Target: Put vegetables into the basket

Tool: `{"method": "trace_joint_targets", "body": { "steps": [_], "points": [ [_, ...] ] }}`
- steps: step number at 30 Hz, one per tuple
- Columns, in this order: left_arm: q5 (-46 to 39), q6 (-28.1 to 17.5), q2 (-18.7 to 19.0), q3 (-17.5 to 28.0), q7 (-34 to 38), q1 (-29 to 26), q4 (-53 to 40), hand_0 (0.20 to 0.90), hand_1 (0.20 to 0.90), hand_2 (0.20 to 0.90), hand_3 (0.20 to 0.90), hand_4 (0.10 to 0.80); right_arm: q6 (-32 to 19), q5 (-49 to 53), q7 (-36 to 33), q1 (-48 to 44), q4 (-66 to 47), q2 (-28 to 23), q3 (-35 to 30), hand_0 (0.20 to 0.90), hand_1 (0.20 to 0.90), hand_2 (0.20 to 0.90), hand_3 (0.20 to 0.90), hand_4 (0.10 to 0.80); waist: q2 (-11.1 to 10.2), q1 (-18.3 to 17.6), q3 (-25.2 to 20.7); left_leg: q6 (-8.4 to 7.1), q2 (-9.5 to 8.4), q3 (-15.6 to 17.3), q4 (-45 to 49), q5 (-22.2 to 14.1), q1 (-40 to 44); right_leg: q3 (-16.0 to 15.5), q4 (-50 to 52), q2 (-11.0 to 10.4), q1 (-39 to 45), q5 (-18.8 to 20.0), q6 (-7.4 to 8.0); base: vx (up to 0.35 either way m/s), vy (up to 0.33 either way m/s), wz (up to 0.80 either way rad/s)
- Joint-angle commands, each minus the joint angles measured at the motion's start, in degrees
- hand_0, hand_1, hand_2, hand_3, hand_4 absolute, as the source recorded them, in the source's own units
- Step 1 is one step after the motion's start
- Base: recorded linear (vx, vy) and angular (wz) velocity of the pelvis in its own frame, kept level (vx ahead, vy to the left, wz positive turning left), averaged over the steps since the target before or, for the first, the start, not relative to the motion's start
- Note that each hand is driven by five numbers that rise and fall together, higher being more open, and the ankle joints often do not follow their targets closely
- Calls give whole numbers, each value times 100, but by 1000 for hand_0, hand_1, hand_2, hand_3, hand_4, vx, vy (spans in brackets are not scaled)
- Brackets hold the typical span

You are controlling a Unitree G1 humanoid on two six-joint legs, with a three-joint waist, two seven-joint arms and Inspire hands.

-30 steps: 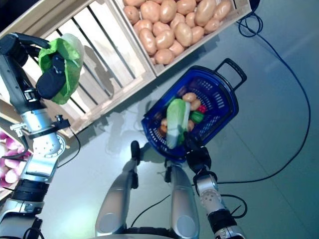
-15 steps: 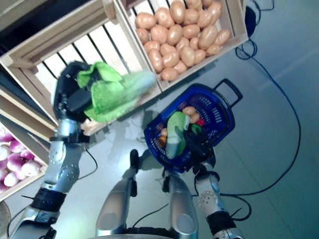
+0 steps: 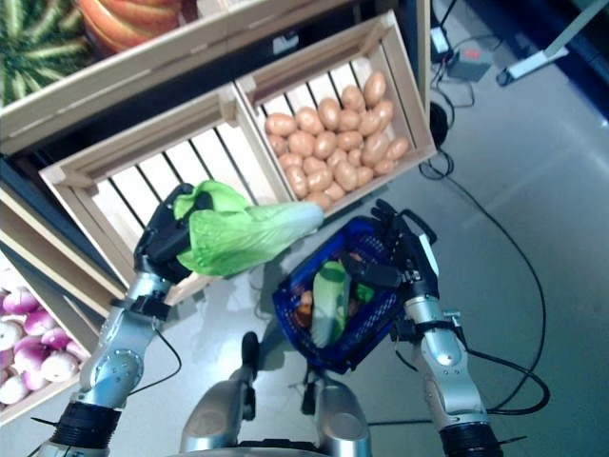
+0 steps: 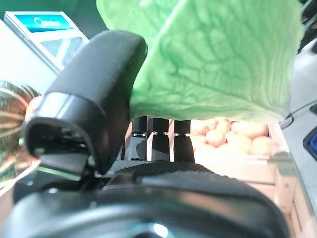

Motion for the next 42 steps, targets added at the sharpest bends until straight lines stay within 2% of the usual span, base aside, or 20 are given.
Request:
{"method": "trace_joint_targets", "body": {
  "steps": [1,4,7,12,18,25,32,35,42],
  "points": [
    [-406,60,-150,34,-452,95,-450,300,300,300,300,400,-214,-344,288,214,-518,-590,-153,900,900,900,900,800,-109,-42,-1311,-162,-84,22,26,-271,40,-158,-378,-340,329,461,223,123,10,0],
    [-561,235,-127,32,-502,95,-378,300,300,300,300,400,-116,-766,453,150,-652,-827,-185,900,900,900,900,800,-106,-40,-1434,-152,-81,39,5,-321,131,-155,-447,-360,405,492,259,102,12,-1],
    [-898,519,-81,-17,-613,37,-369,300,300,300,300,400,48,-1295,575,-25,-864,-1324,-145,900,900,900,900,800,-112,-33,-1559,-131,-78,73,5,-410,255,-154,-516,-387,497,522,306,64,8,-2],
    [-1074,813,20,-228,-889,-2,-399,300,300,300,300,400,142,-1585,725,-304,-1046,-1791,-133,900,900,900,900,800,-114,-20,-1685,-110,-74,92,5,-480,364,-125,-544,-403,580,533,339,39,3,-1],
    [-1491,1037,147,-368,-824,-75,-344,300,300,300,300,400,160,-2225,598,-680,-1167,-2290,-2,900,900,900,900,800,-118,-1,-1818,-91,-58,99,5,-541,448,-75,-554,-415,643,515,367,16,5,-3],
    [-1577,1184,126,-473,-942,-120,-325,300,300,300,300,400,148,-2518,590,-911,-1174,-2520,157,900,900,900,900,800,-136,22,-1897,-74,-41,111,5,-595,526,-26,-554,-422,705,487,391,8,-4,-3],
    [-1660,1199,118,-609,-947,-125,-427,300,300,300,300,400,238,-2377,831,-1047,-1270,-2481,363,900,900,900,900,800,-128,23,-1945,-67,-38,110,5,-632,577,17,-554,-430,738,463,403,0,0,0],
    [-1754,1185,155,-616,-968,-166,-386,300,300,300,300,400,306,-2326,1193,-1117,-1283,-2521,483,900,900,900,900,800,-133,19,-1972,-71,-34,119,5,-640,584,23,-554,-431,747,449,406,0,0,0],
    [-1885,1147,321,-694,-1038,-162,-361,300,300,300,300,400,811,-1708,2495,-1249,-1448,-2816,875,900,900,900,900,800,-184,29,-2027,-100,-14,124,5,-605,574,1,-554,-447,745,468,421,0,0,0]
  ]
}}
